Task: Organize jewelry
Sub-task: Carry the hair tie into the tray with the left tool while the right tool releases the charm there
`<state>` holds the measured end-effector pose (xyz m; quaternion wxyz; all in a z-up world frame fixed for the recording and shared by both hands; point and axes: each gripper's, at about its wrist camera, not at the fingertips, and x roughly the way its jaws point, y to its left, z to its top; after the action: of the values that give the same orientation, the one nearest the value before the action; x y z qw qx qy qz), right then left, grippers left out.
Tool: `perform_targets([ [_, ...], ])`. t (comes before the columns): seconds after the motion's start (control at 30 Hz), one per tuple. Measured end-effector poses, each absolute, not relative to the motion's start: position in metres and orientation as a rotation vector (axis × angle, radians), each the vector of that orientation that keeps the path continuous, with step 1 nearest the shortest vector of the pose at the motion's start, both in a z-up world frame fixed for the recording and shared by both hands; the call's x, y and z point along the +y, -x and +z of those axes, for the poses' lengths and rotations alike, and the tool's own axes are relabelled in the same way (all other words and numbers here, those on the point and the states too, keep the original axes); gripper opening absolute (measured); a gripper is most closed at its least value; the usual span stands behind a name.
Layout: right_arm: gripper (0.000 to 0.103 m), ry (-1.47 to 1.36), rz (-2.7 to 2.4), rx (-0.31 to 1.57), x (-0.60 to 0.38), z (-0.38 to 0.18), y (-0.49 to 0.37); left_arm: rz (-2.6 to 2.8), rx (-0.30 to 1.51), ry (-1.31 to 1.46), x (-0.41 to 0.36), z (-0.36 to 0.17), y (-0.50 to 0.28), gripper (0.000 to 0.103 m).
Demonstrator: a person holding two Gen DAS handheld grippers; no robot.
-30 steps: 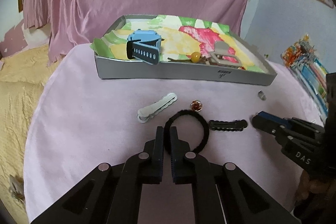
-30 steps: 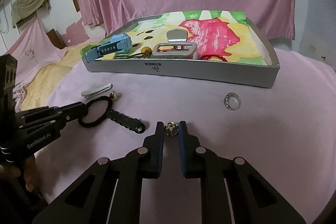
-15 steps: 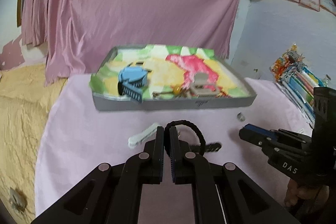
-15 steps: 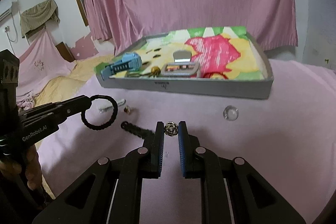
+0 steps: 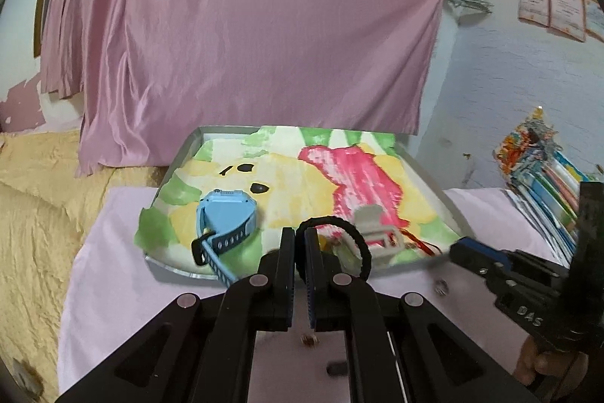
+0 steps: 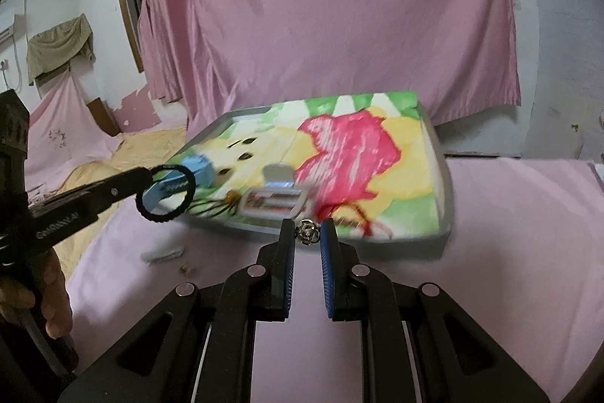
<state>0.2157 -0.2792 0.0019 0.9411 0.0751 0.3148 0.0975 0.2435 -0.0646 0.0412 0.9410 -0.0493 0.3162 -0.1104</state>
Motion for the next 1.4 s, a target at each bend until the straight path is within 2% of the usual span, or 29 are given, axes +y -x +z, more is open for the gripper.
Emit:
perform_targets([
  [0.43, 0.012, -0.122, 0.167, 0.738, -0.278, -0.021, -0.264, -0.174, 0.743, 0.108, -0.073, 0.007, -0.291, 0.005],
  [0.97, 0.014, -0.105, 0.175, 0.785, -0.274, -0.031, -0.273, -0.164, 0.728, 0.081, -0.076, 0.001, -0.292, 0.006],
  [1.03, 0.015, -0.096, 0.170, 0.778, -0.273, -0.030, -0.273, -0.167, 0.729, 0.094, -0.075, 0.002, -0.292, 0.006],
  [1.13, 0.025, -0.099, 0.161, 0.754, -0.275, -0.026, -0.269, -0.166, 0.728, 0.110, -0.071, 0.004, -0.292, 0.007],
  [1.17, 0.028, -0.102, 0.159, 0.746, -0.276, -0.024, -0.267, -0.164, 0.730, 0.113, -0.070, 0.005, -0.292, 0.007],
  [1.27, 0.029, -0.112, 0.148, 0.712, -0.279, -0.017, -0.261, -0.162, 0.726, 0.120, -0.068, 0.008, -0.291, 0.012],
  [1.37, 0.030, -0.126, 0.141, 0.679, -0.284, -0.010, -0.254, -0.170, 0.700, 0.126, -0.068, 0.013, -0.284, 0.029],
  [1.4, 0.034, -0.133, 0.137, 0.669, -0.285, -0.008, -0.252, -0.173, 0.688, 0.130, -0.067, 0.015, -0.281, 0.035],
])
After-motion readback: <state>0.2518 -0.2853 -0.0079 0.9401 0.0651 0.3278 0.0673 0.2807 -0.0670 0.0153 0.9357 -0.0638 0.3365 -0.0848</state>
